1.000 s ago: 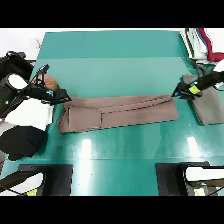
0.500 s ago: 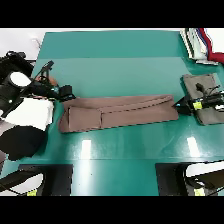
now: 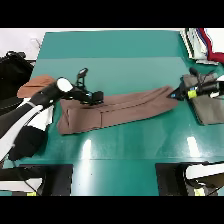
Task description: Fold the shirts.
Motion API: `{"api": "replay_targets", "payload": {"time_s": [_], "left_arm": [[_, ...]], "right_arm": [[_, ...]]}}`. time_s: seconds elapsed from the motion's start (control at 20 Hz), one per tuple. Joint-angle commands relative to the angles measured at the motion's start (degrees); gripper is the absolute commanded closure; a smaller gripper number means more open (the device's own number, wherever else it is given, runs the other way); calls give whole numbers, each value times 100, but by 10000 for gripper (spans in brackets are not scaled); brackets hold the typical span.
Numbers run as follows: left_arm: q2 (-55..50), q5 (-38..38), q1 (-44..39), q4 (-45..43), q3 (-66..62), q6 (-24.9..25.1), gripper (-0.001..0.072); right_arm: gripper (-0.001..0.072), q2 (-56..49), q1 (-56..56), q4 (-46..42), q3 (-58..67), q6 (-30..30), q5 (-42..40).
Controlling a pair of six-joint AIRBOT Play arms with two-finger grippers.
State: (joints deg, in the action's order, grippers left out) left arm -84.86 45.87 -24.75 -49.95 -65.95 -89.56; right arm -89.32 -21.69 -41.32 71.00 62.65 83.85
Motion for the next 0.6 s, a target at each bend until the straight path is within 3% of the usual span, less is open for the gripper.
{"api": "replay_targets", "payload": {"time_s": [0.0, 0.25, 0.55], "left_arm": [[-835, -81, -490, 70, -706, -42, 682], [-1541, -52, -791, 107, -1405, -46, 682], [-1884, -28, -861, 197, -1880, -68, 682]], "right_arm": [[695, 776, 382, 81, 640, 483, 120], [695, 1513, 1180, 83, 1309, 1128, -24], [695, 1655, 2271, 85, 1810, 1532, -125]]}}
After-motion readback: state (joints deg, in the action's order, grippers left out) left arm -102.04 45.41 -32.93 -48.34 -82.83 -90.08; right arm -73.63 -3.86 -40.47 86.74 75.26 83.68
